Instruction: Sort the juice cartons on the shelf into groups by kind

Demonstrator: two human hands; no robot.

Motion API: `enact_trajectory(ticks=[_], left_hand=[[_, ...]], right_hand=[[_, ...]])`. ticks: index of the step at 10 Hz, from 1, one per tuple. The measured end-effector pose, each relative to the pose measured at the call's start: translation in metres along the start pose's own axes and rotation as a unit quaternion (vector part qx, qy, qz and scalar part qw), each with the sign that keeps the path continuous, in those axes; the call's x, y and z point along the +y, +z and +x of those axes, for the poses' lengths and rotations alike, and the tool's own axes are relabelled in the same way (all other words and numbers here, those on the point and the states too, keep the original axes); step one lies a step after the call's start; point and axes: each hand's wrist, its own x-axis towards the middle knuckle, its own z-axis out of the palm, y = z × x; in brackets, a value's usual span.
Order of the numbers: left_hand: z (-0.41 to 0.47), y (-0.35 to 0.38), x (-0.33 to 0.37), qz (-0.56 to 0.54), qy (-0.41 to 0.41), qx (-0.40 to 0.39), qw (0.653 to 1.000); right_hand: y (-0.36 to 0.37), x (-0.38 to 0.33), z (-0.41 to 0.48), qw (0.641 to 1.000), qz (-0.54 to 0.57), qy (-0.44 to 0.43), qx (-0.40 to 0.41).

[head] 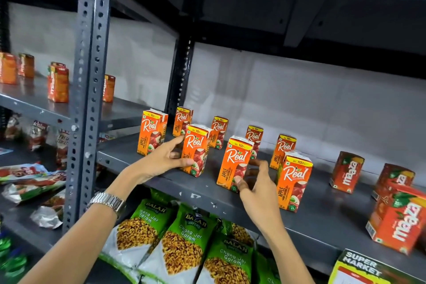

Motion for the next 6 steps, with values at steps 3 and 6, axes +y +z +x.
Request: enact_trajectory(ticks=[3, 6], left_hand=[[0.002, -0.002, -0.002, -0.011, 0.011, -0.011, 1.0], [-0.015, 0.015, 0.012, -0.062, 0.084, 0.165, 0.981]], right_hand=[[-0.001, 0.004, 0.001, 0.999, 0.005, -0.005, 0.037], [0.001, 0.009, -0.01, 0.996, 0.047, -0.049, 0.063]])
